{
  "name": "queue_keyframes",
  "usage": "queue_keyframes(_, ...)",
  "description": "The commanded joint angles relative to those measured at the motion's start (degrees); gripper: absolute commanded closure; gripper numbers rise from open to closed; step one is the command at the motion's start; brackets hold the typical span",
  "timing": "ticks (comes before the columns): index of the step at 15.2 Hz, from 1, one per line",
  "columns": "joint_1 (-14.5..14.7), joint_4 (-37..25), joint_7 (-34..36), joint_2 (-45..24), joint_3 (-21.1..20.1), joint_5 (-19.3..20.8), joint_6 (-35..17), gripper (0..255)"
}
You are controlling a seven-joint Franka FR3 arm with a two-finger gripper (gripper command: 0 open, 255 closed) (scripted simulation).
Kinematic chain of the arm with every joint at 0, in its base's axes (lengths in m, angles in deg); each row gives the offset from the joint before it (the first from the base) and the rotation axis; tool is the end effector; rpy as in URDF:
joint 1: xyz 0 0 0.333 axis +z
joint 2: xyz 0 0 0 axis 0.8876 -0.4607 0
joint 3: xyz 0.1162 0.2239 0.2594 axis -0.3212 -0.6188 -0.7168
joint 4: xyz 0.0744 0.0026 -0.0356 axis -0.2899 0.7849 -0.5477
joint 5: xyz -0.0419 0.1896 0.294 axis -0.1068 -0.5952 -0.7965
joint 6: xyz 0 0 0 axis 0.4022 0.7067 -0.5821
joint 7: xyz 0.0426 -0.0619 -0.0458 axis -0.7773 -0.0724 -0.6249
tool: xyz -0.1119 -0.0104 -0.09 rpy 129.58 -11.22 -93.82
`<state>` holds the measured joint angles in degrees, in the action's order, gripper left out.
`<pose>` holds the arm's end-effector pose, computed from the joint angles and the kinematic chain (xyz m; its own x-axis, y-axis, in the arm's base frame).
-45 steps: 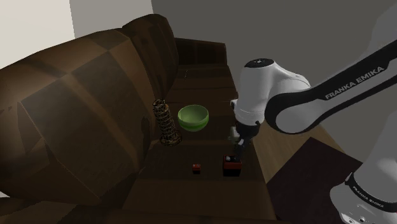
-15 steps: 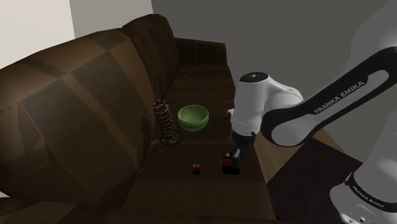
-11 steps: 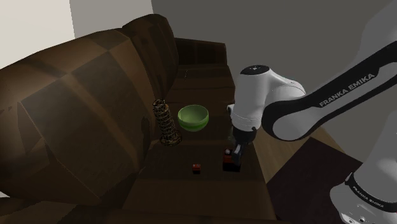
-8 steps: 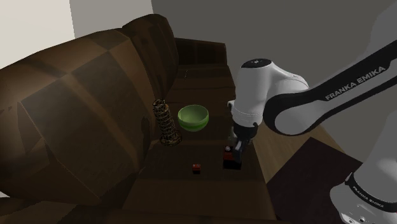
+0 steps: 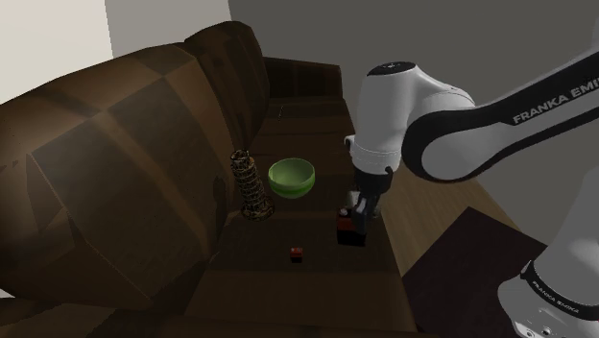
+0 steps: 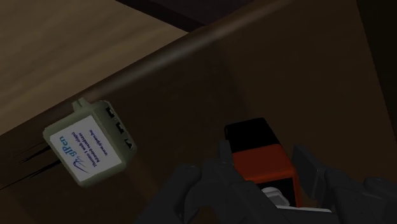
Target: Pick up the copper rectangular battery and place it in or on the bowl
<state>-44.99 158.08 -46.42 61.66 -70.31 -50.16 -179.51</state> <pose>0.3032 0.2358 0.4110 0.9412 0.3379 -0.0054 0.3376 -0.9407 -0.0324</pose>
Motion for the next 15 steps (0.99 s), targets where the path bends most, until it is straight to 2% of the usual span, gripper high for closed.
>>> queue_keyframes(1,0.02,-0.73,-0.15,1.02,0.25,-0.08,1.76,255)
queue_keyframes(15,0.00,-7.40,-0.25,5.50,1.55,0.03,12.86,255)
